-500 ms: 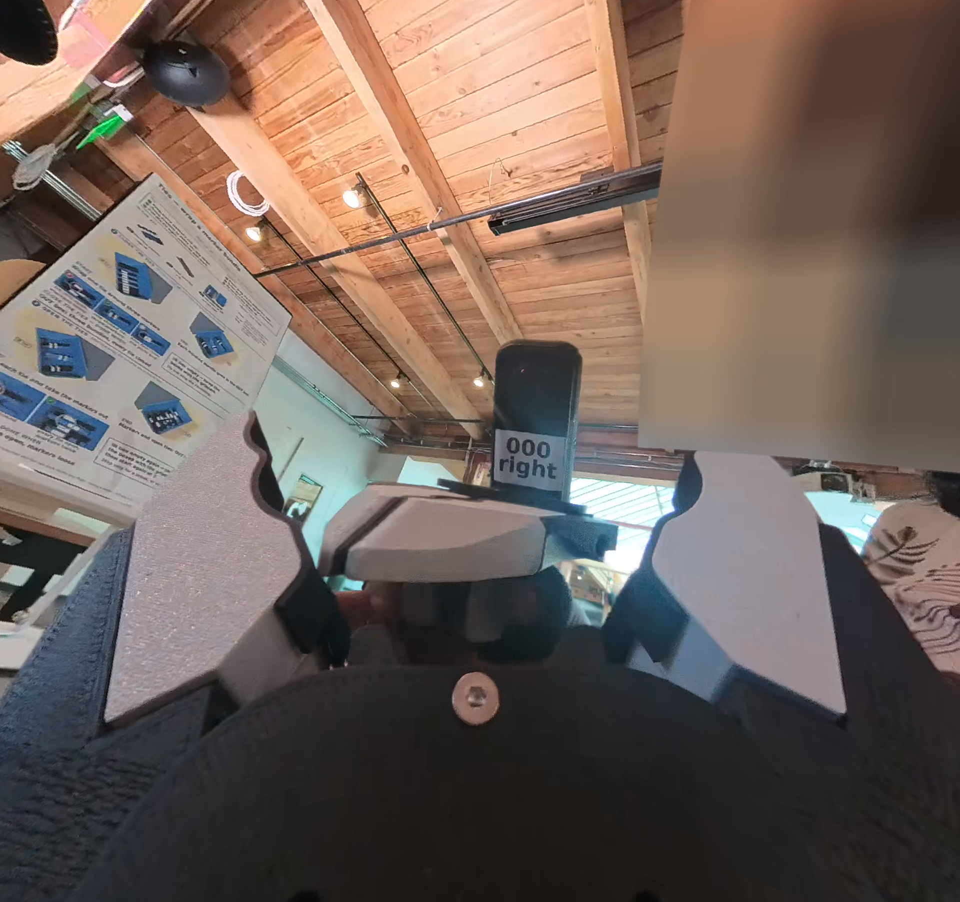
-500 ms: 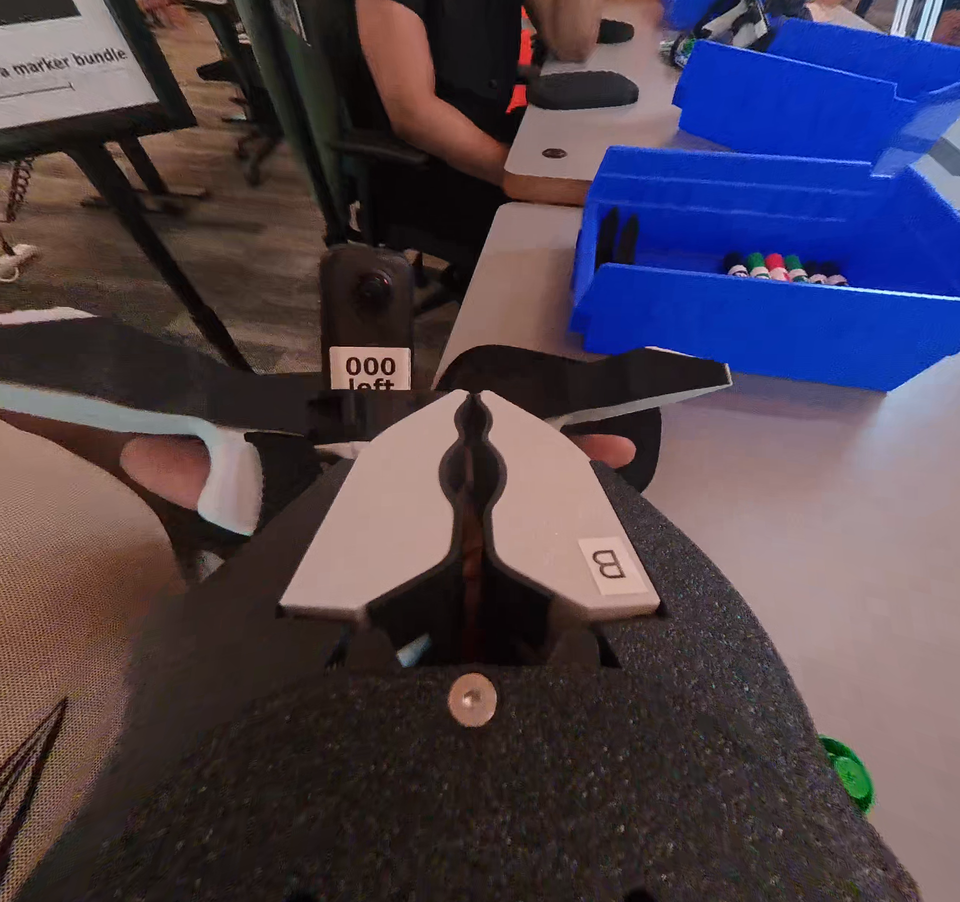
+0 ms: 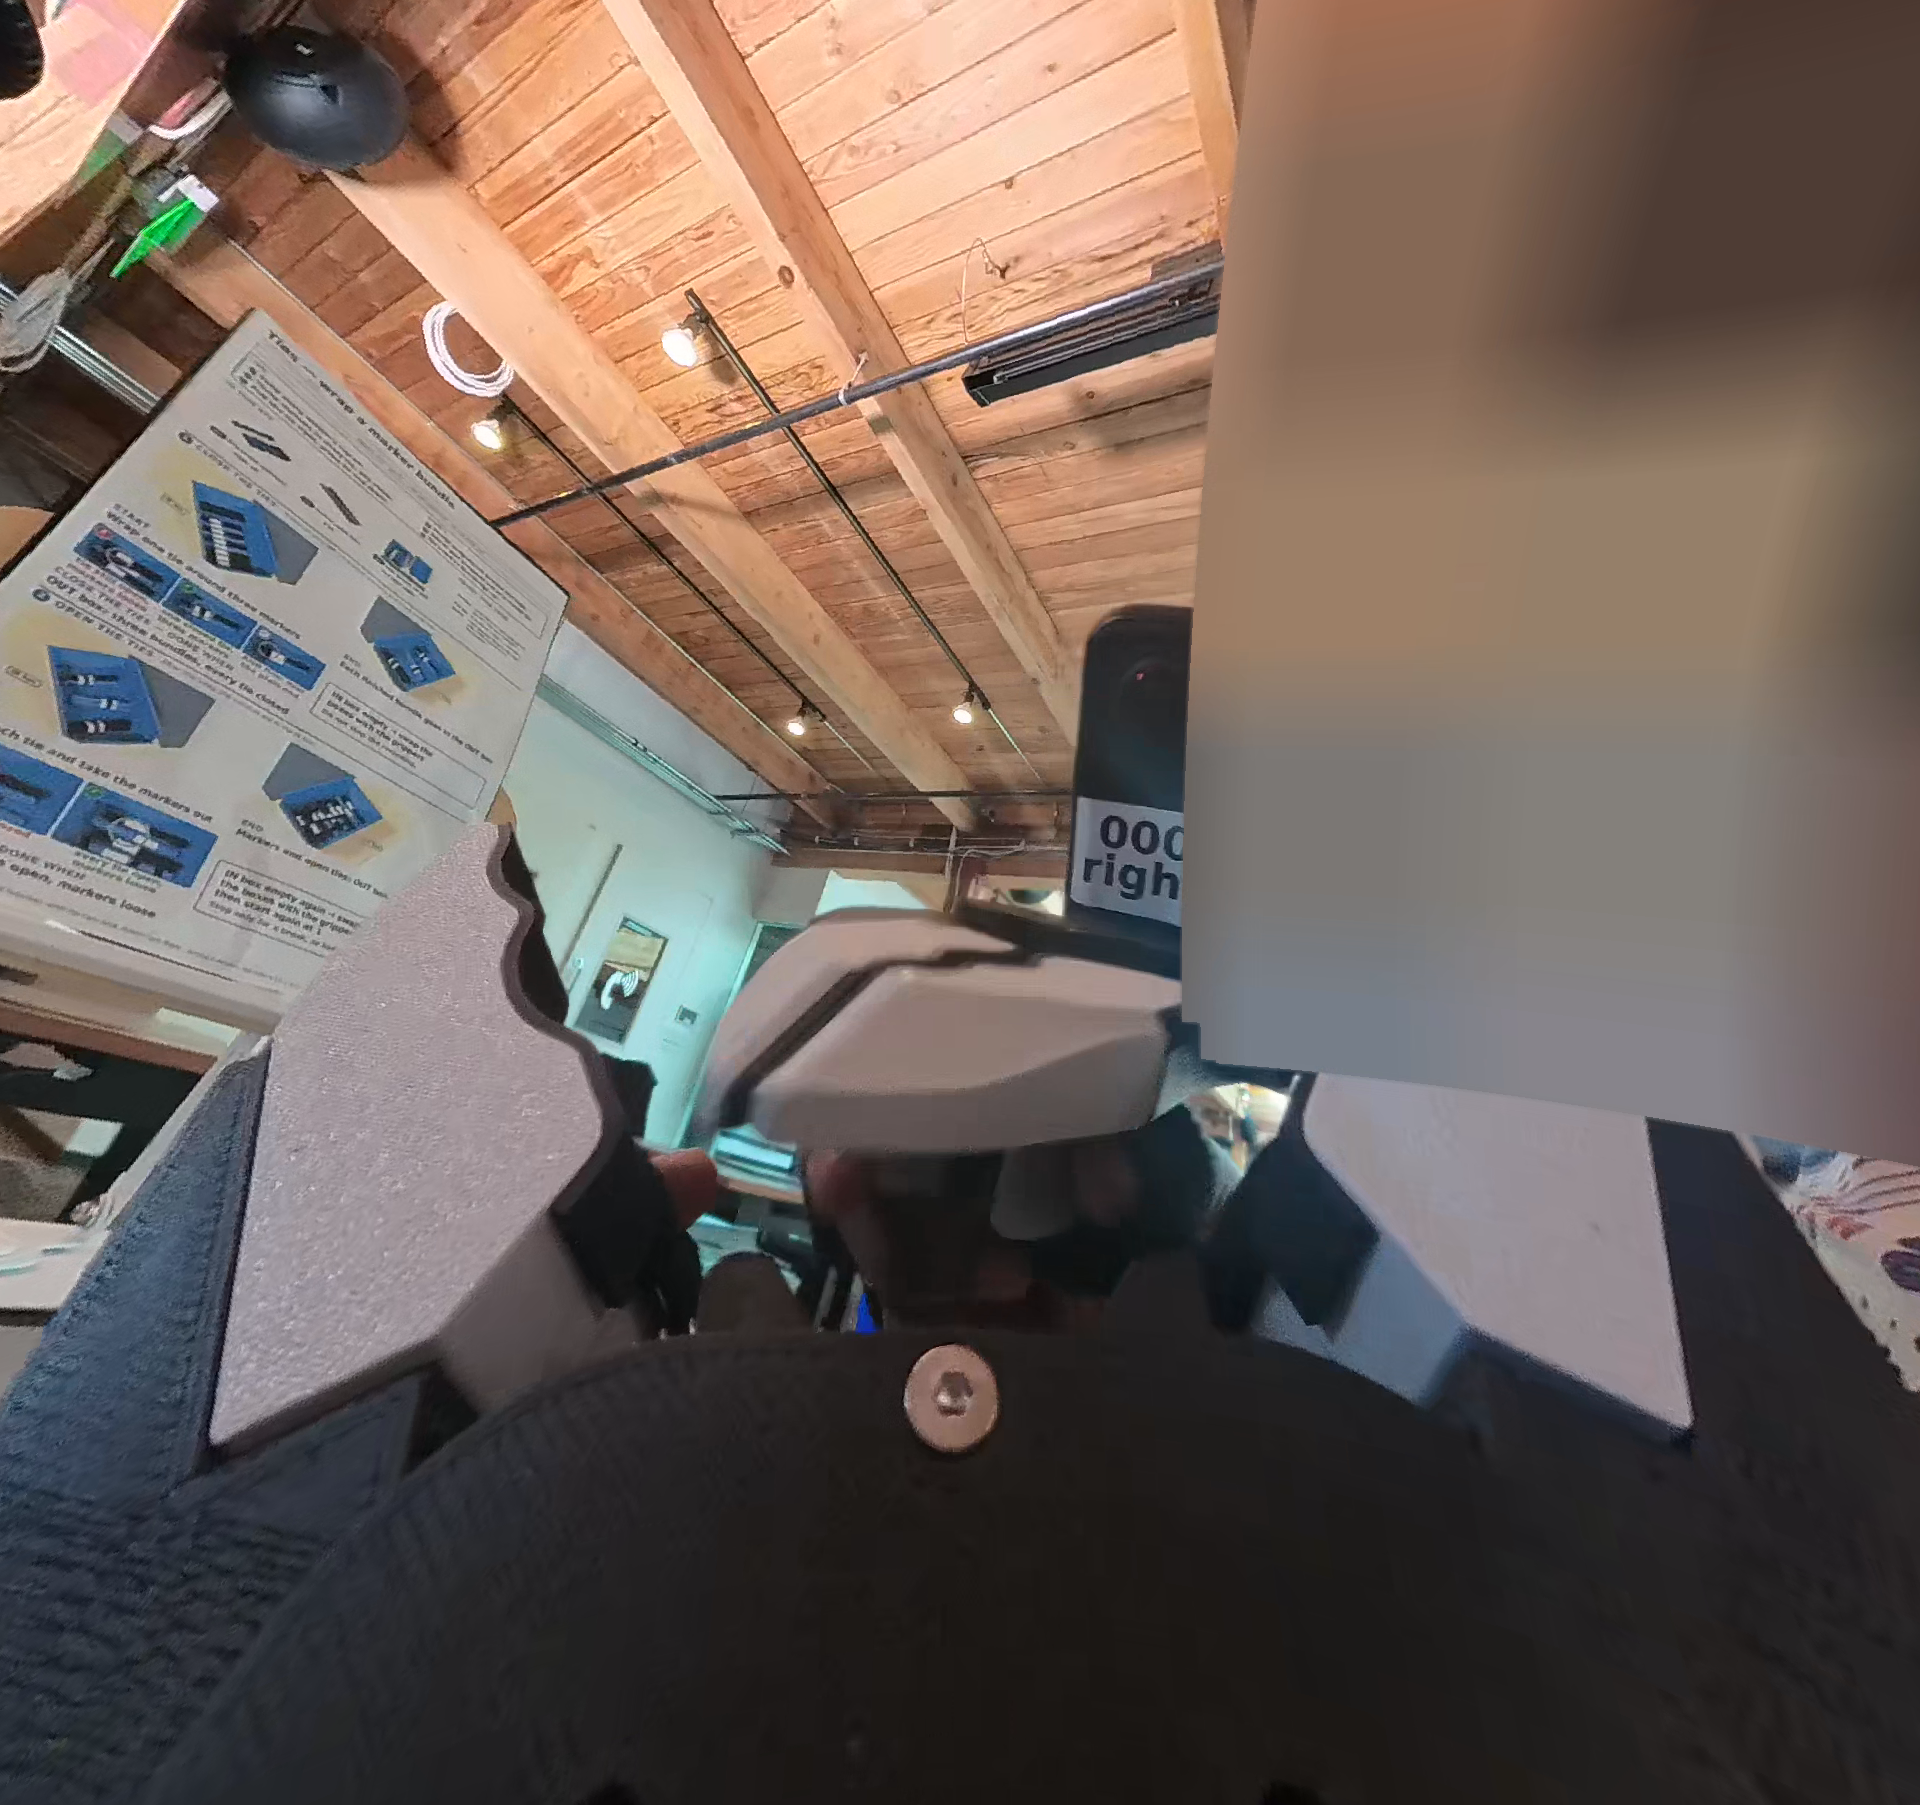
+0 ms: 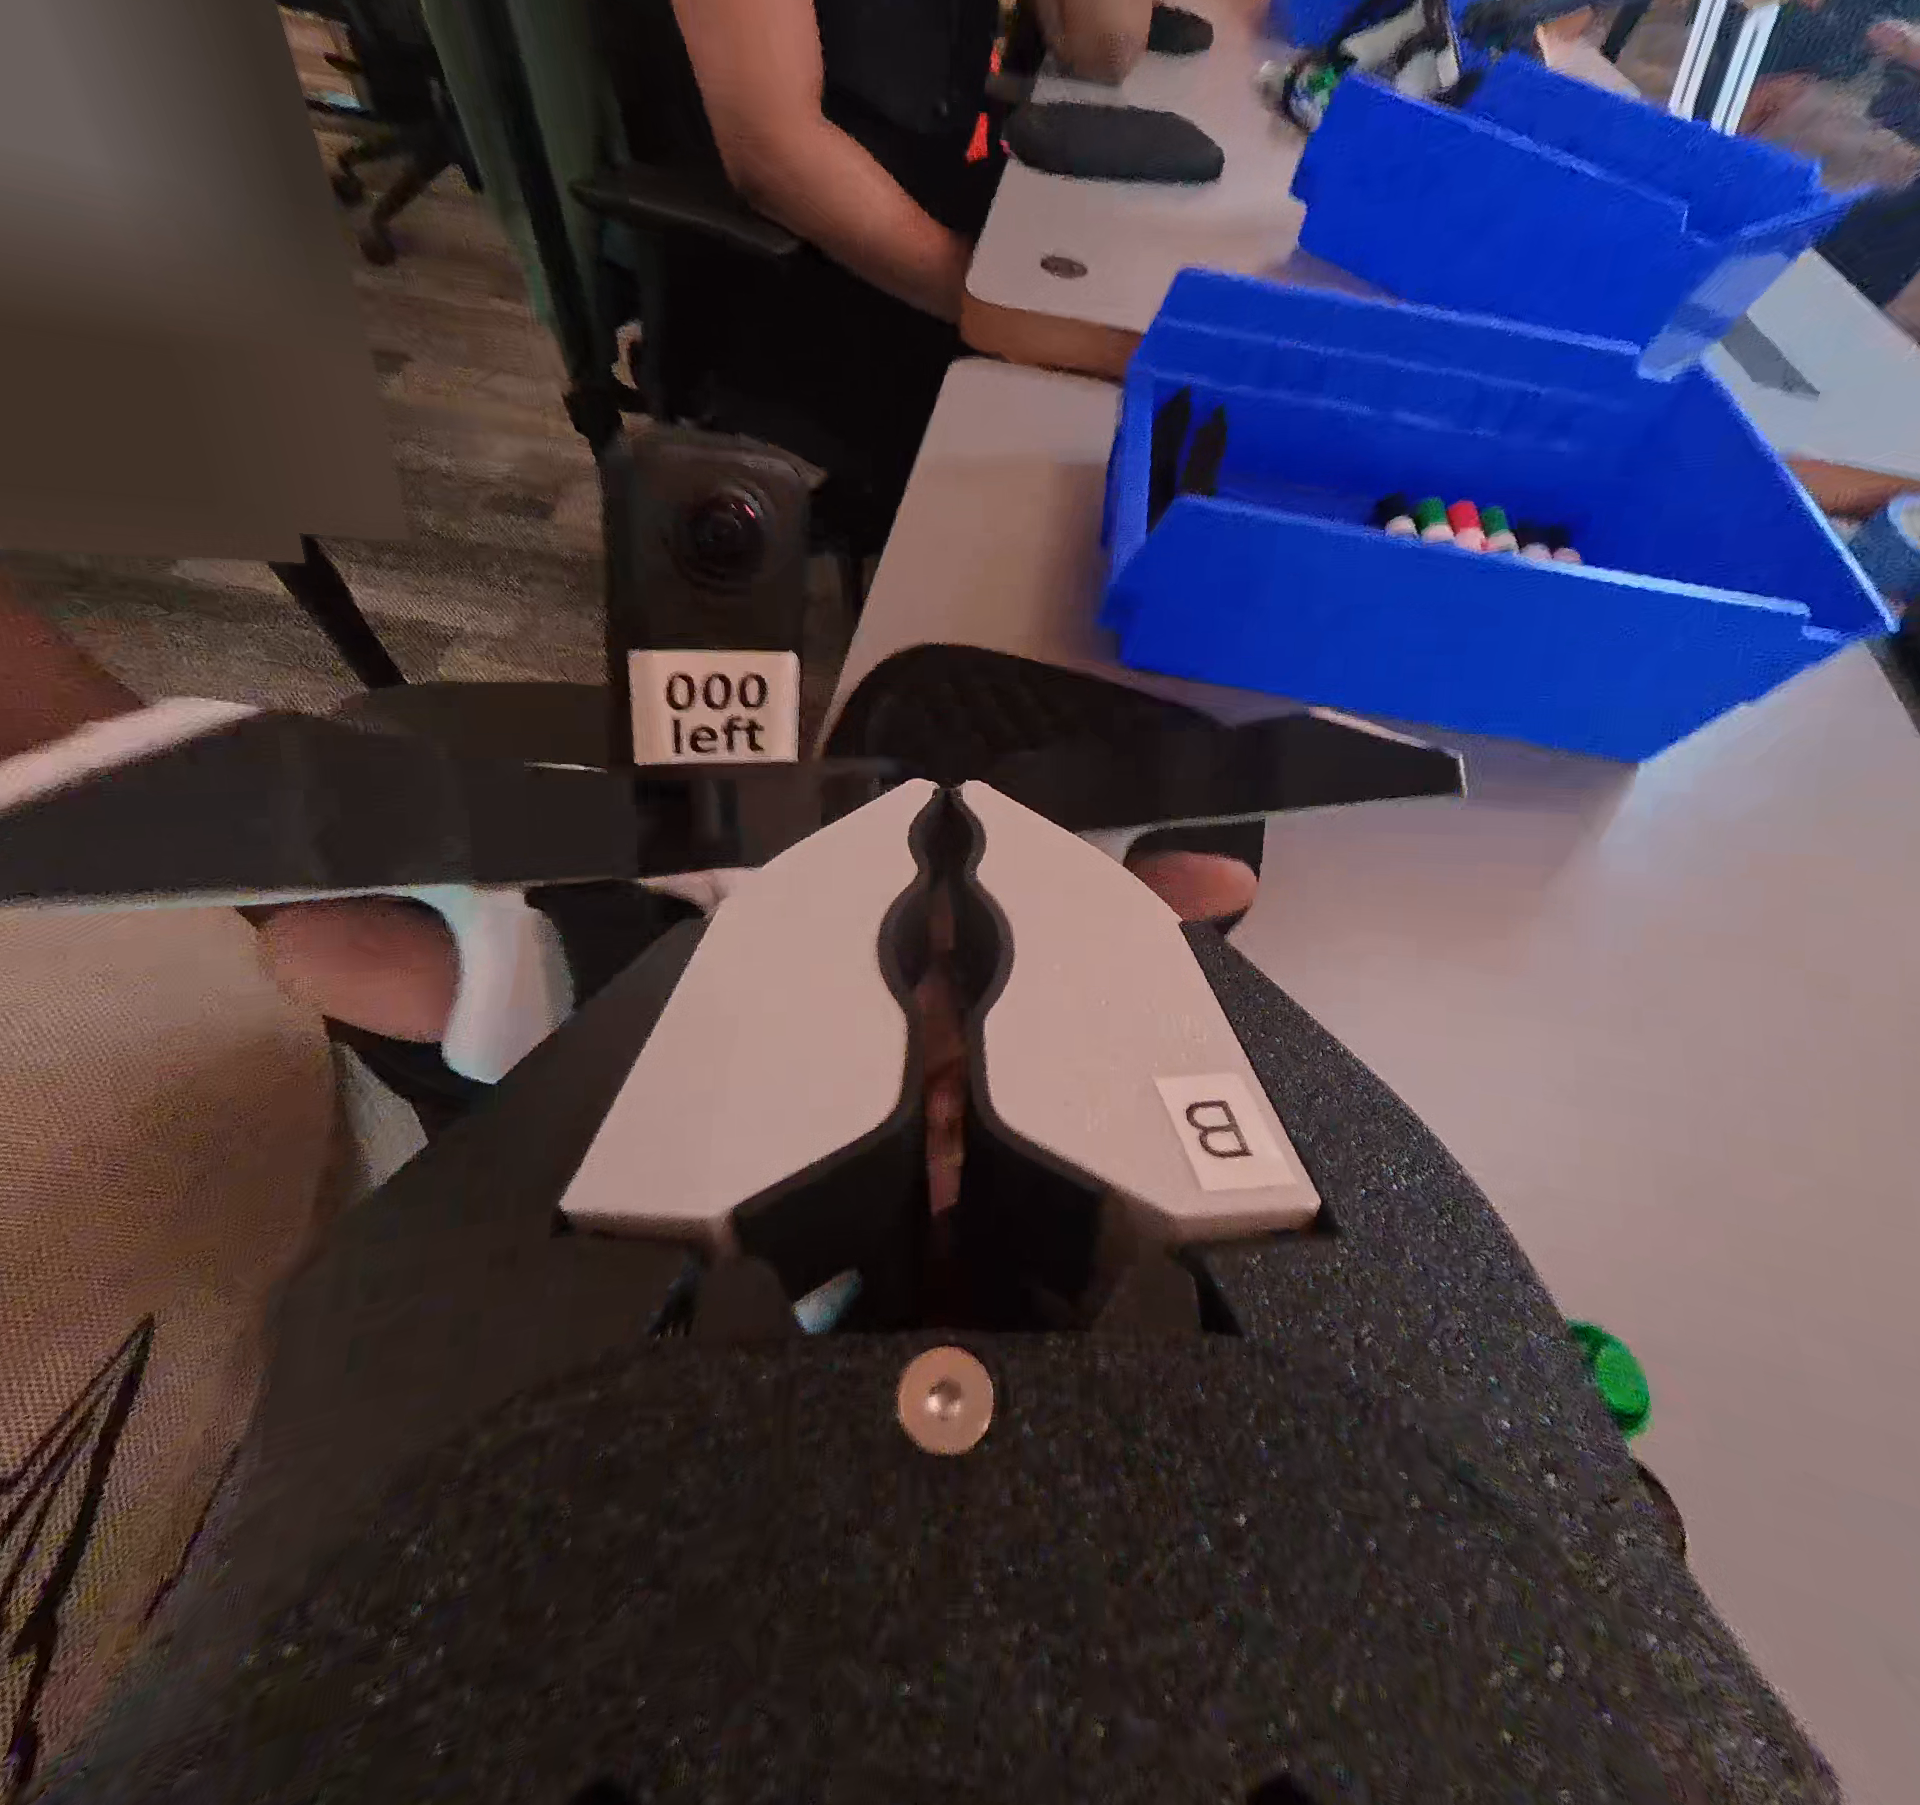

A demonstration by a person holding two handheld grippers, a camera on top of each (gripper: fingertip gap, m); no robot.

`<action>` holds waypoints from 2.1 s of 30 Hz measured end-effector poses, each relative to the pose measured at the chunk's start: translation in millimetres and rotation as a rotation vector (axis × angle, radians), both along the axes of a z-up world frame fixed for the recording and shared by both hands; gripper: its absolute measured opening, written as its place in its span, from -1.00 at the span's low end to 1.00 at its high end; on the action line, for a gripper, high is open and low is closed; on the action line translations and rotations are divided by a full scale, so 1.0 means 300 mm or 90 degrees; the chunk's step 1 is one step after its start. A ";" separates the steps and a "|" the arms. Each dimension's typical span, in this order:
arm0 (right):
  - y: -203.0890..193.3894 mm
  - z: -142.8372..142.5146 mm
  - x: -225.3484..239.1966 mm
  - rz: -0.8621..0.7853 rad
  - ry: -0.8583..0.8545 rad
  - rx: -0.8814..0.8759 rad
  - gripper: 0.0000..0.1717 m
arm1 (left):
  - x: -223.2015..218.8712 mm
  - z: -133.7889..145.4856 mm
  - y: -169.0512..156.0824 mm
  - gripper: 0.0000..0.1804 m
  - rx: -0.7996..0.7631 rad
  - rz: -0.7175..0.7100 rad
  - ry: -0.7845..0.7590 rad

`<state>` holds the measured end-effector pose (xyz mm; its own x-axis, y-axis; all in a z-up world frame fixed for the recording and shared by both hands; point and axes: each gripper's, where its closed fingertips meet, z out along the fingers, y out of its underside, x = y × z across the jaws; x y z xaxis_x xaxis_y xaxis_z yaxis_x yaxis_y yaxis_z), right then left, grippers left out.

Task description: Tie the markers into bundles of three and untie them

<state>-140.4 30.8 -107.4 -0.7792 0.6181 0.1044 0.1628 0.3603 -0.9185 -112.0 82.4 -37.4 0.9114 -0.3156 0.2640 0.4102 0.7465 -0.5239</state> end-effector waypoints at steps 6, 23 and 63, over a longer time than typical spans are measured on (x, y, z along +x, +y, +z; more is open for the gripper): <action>0.354 0.015 0.047 -0.278 0.014 0.070 -1.00 | -0.003 -0.061 -0.008 0.61 -0.060 0.092 -0.003; 0.511 0.024 0.030 -0.261 0.038 -0.122 -0.07 | -0.202 -0.445 0.159 0.25 -0.759 0.480 0.108; 0.772 0.017 0.120 -0.287 0.182 -0.377 -0.34 | -0.271 -0.467 0.421 0.41 -0.711 0.541 0.020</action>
